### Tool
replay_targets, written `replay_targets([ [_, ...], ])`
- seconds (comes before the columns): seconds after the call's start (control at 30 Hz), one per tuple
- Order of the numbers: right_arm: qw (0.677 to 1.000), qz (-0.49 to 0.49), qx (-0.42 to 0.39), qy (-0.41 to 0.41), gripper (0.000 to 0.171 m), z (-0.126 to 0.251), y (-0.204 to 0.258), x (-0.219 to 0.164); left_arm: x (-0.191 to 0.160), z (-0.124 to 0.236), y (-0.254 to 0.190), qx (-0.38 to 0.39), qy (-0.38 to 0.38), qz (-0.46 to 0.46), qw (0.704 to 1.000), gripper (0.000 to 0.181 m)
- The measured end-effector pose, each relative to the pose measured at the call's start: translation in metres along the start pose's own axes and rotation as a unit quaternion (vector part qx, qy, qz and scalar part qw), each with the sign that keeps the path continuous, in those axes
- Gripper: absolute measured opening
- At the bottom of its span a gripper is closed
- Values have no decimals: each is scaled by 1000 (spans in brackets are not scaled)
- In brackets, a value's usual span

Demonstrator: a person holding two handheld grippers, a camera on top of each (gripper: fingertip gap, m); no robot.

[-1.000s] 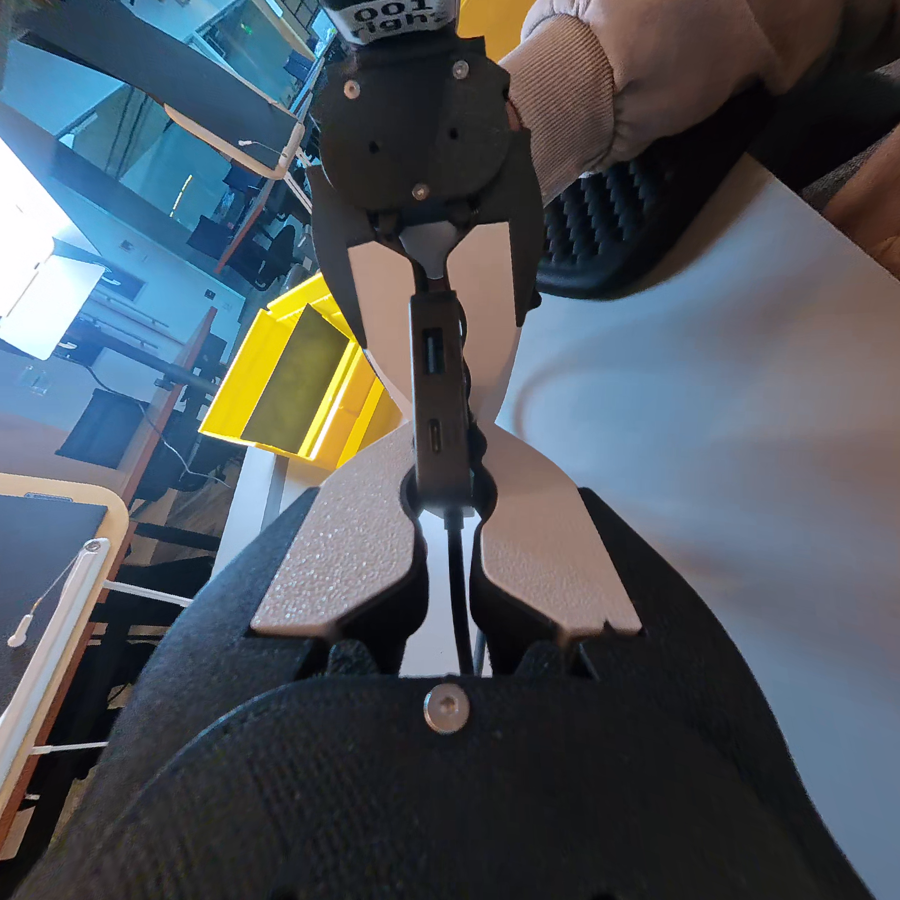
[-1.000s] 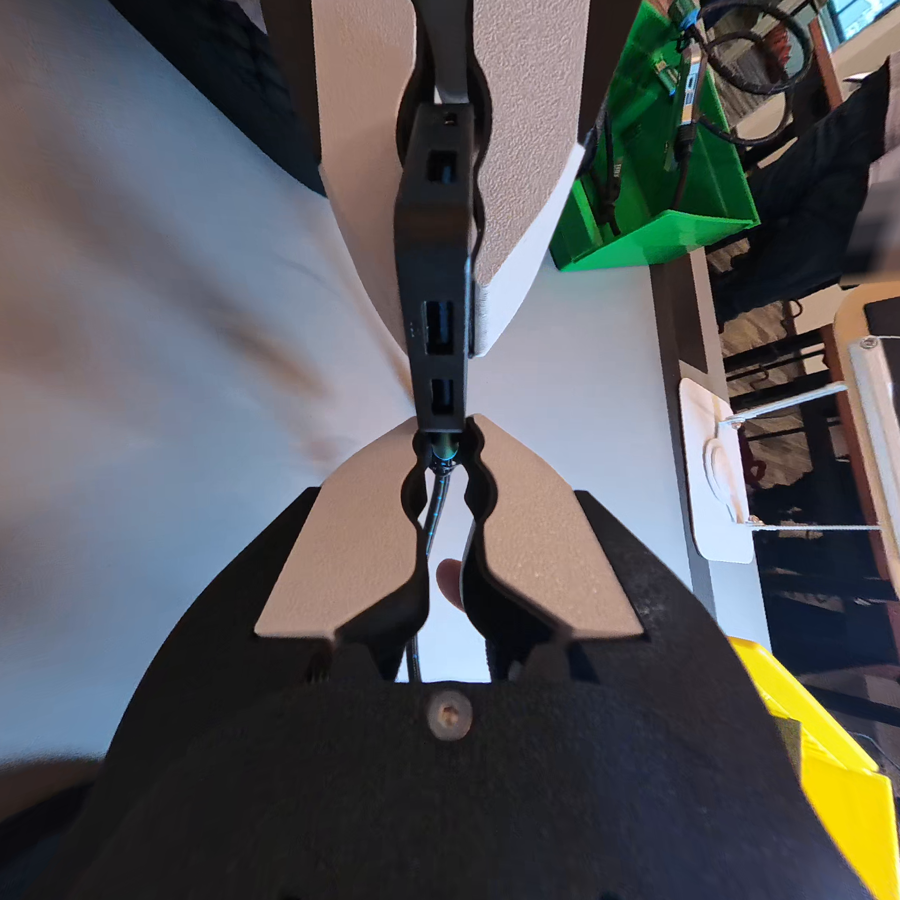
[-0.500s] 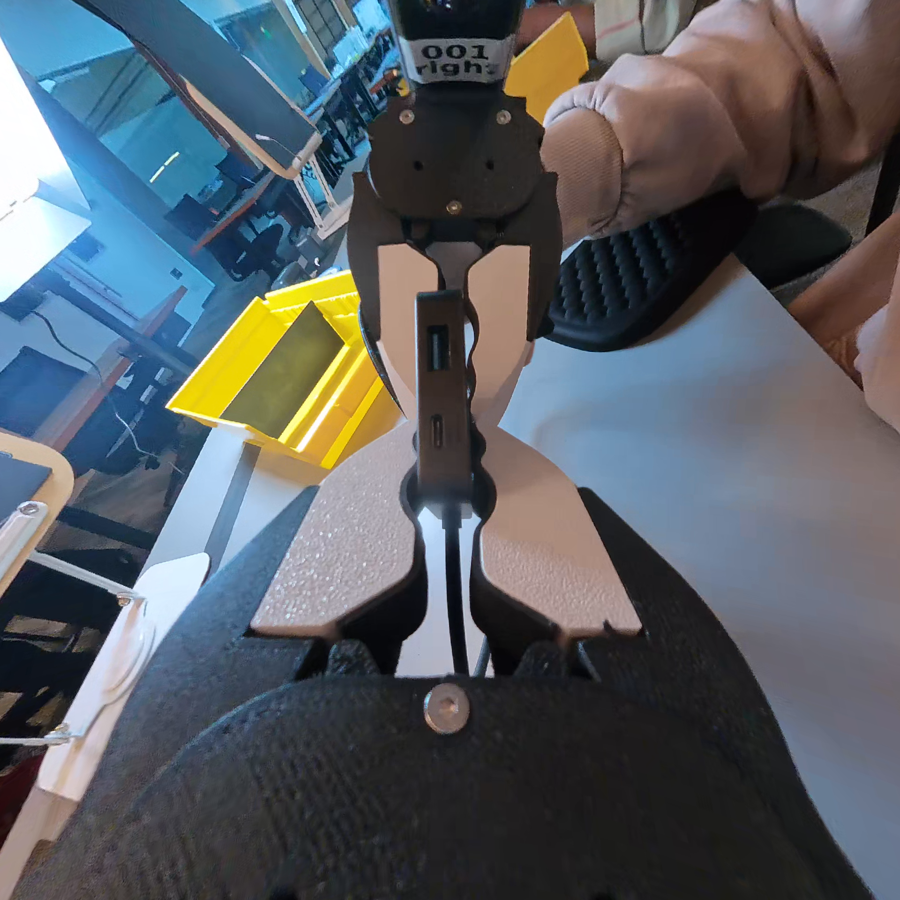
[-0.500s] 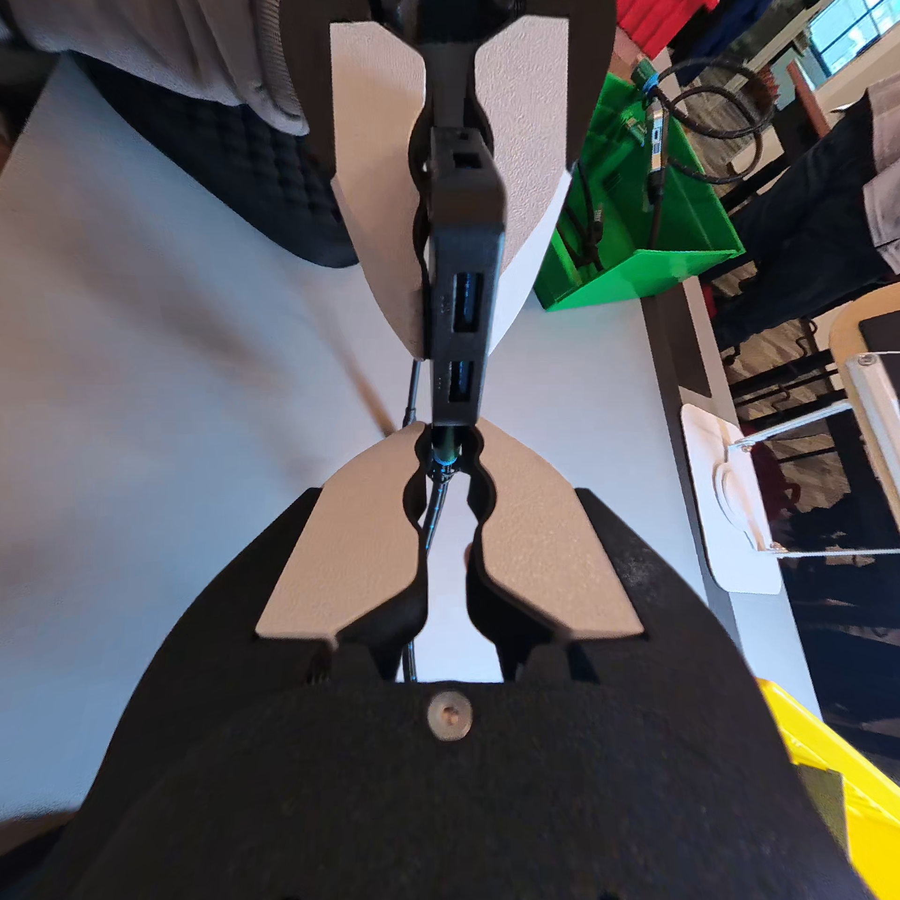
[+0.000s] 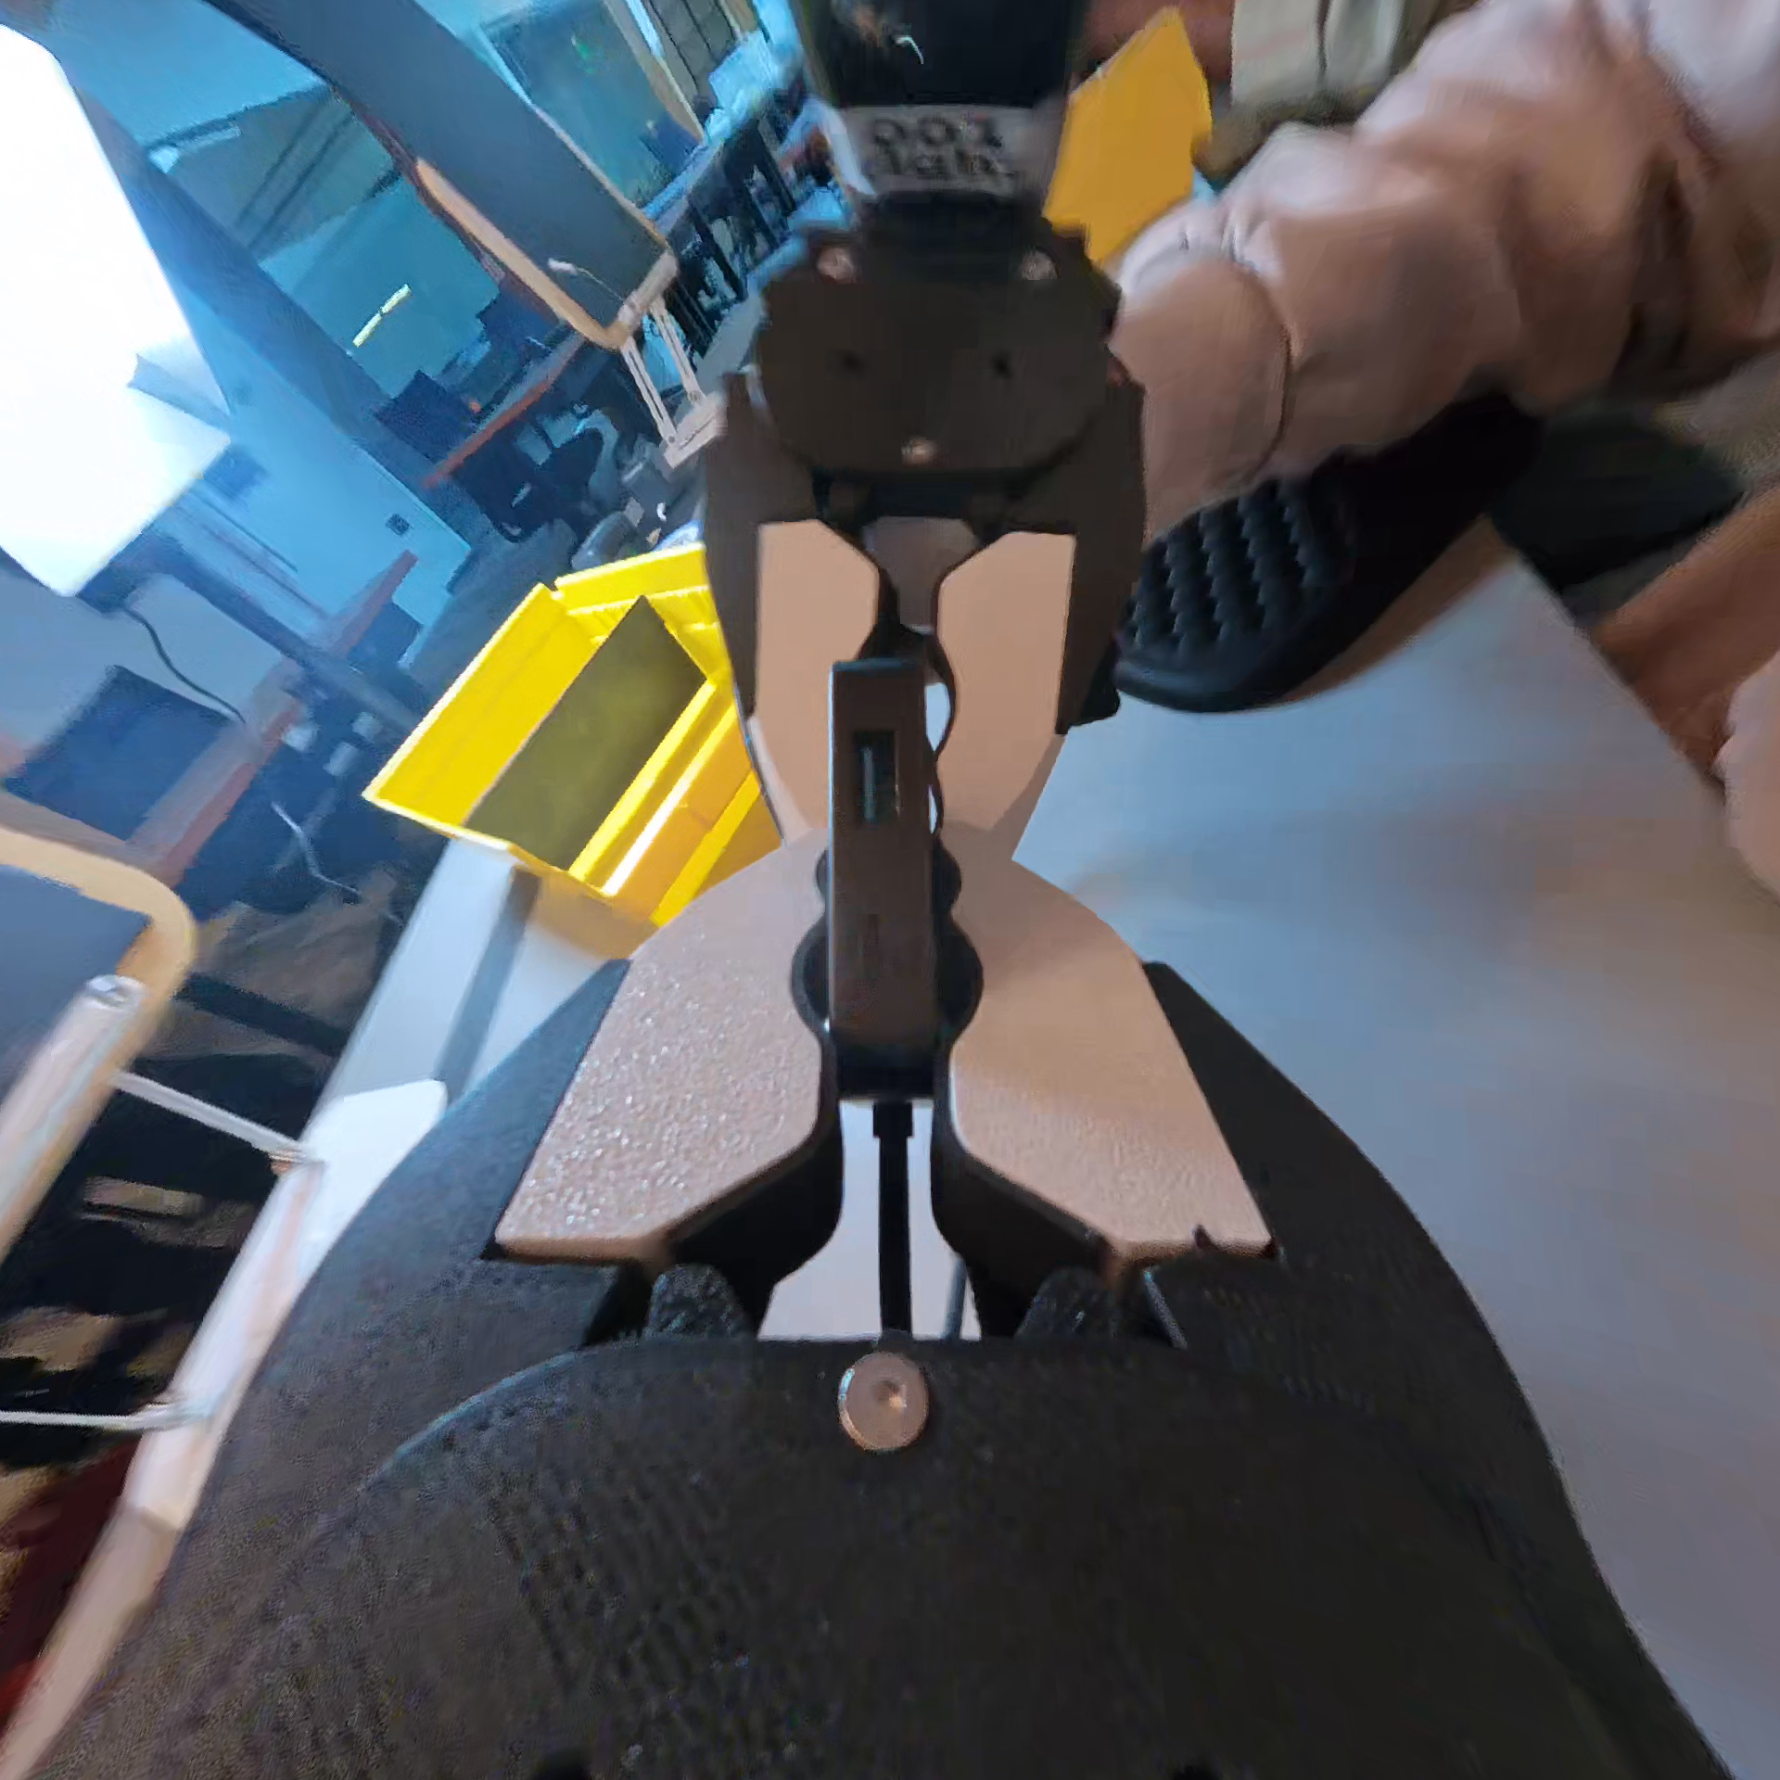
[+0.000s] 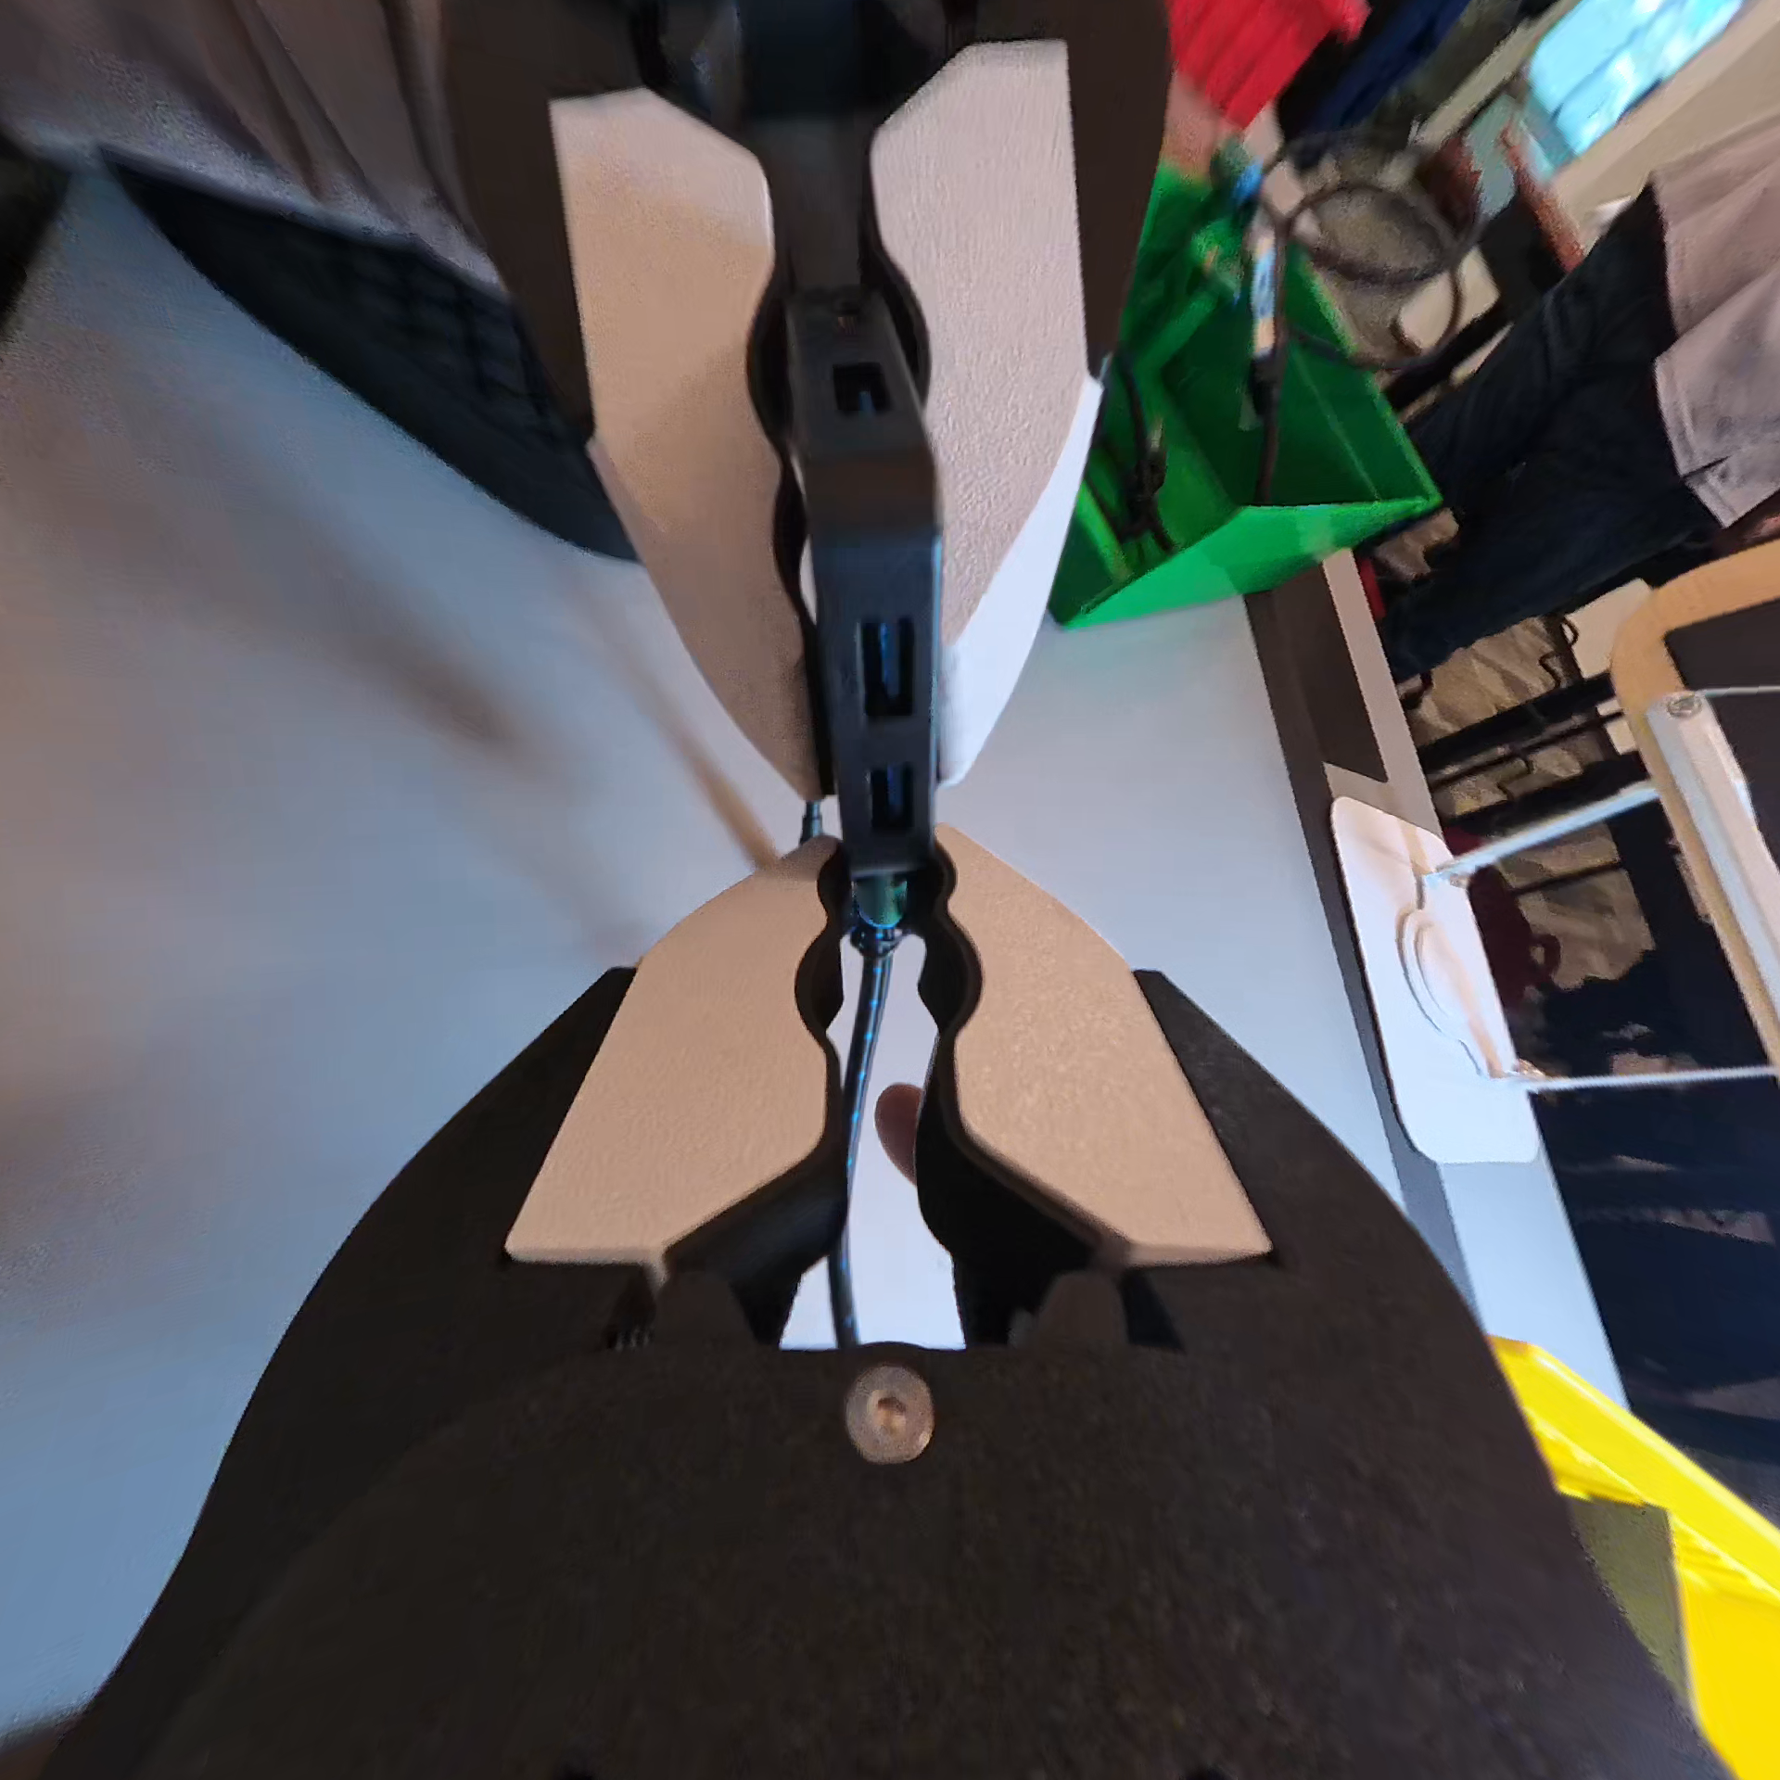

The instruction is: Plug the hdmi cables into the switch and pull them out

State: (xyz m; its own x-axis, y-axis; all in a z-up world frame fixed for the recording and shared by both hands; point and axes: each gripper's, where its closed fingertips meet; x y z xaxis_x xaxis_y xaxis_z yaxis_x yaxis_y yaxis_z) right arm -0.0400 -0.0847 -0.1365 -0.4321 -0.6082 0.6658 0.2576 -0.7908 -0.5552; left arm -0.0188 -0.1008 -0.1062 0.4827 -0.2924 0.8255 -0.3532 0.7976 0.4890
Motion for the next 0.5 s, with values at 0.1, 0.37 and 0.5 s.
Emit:
replay_targets([
  [0.1,1000,23,-4,-2,11,-1,3,3,-1,0,-5,5,35,-44,998,14],
  [0.37,982,69,31,175,11,-6,3,-69,51,40,15,27,-98,-8,995,15],
  [0.5,999,25,-21,-27,11,31,-11,9,55,76,45,84,-78,-31,993,15],
])
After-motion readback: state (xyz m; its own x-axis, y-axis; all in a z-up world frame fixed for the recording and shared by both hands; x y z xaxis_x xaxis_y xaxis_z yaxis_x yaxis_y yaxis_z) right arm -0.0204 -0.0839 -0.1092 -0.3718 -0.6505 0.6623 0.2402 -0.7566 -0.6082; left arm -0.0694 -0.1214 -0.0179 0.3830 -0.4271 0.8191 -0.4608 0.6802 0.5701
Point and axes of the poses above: each gripper's, where its closed fingertips meet, z back along the fingers, x out of its top, y = z × x across the jaws, and after that the axes turned 3 degrees about z, right-handed
